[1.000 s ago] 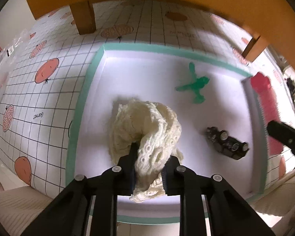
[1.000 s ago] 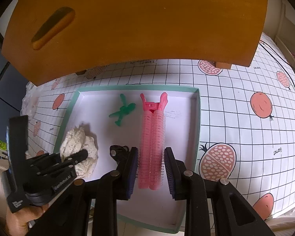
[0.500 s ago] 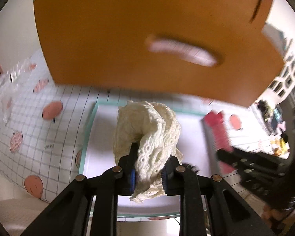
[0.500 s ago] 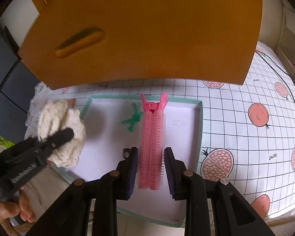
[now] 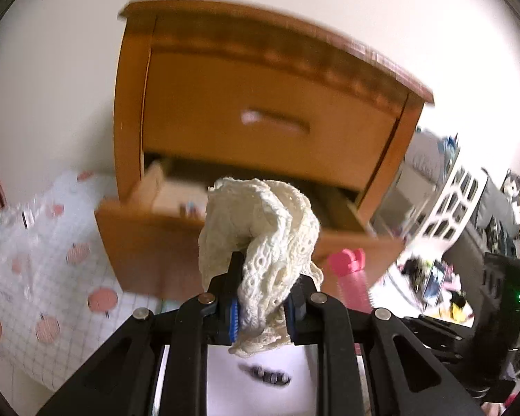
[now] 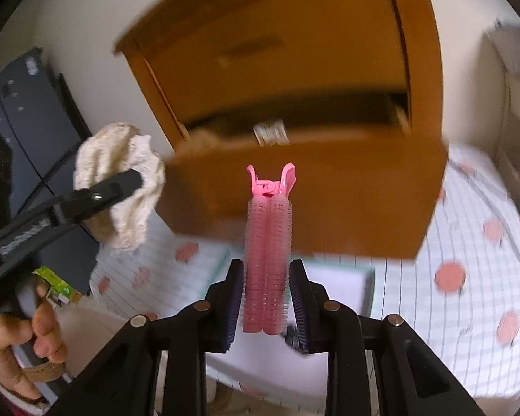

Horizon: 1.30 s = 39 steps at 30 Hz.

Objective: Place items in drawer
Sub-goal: 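Carry the lace cap and pink clip into the open drawer and release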

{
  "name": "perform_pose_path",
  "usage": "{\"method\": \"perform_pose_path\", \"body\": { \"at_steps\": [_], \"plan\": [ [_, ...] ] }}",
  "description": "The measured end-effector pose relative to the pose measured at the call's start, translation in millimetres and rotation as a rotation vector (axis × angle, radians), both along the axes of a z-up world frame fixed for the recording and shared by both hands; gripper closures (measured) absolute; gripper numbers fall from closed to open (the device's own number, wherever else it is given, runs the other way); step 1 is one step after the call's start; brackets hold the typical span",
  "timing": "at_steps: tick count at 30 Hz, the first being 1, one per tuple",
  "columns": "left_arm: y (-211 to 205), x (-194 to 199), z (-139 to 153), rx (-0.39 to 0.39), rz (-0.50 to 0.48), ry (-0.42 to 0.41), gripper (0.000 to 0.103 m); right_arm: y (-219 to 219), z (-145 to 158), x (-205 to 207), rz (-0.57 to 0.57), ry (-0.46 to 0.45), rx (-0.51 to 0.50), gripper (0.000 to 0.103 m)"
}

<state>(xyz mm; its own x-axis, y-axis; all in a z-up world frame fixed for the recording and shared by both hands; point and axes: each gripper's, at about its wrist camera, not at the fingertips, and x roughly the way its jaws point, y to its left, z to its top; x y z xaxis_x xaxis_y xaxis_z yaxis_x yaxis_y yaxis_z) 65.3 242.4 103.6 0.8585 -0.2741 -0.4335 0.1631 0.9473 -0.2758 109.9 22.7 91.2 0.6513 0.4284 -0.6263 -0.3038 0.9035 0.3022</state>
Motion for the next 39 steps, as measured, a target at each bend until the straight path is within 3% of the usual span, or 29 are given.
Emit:
{"method": "perform_pose_path", "body": {
  "at_steps": [8,14,22,35,39],
  "plan": [
    [6.8,20.0,54.5,-0.006,0.021,-0.084,0.082,-5.2,69.7,22.9,-0.018,-0.125,-0.004,0.074],
    [1.0,43.5,70.2,-0.005,0.019,-0.096,0.082,-10.6,95.1,51.5,-0.051,-0.15,-0.031,0.074],
    [-3.1,83.7,64.9,0.045,0.033,-0.018,0.082,-17.5,91.4,88.0,-0.086,-0.101,-0.076,0.074],
    [-4.2,133.4,40.3,0.04,0.078,0.096,0.08,-22.7,51.1,121.2,-0.129,0.03,-0.138,0.074],
    [-0.2,140.9,35.5,0.014,0.1,0.119,0.064,-19.5,49.6,127.5,-0.127,0.039,-0.153,0.072]
  ]
}}
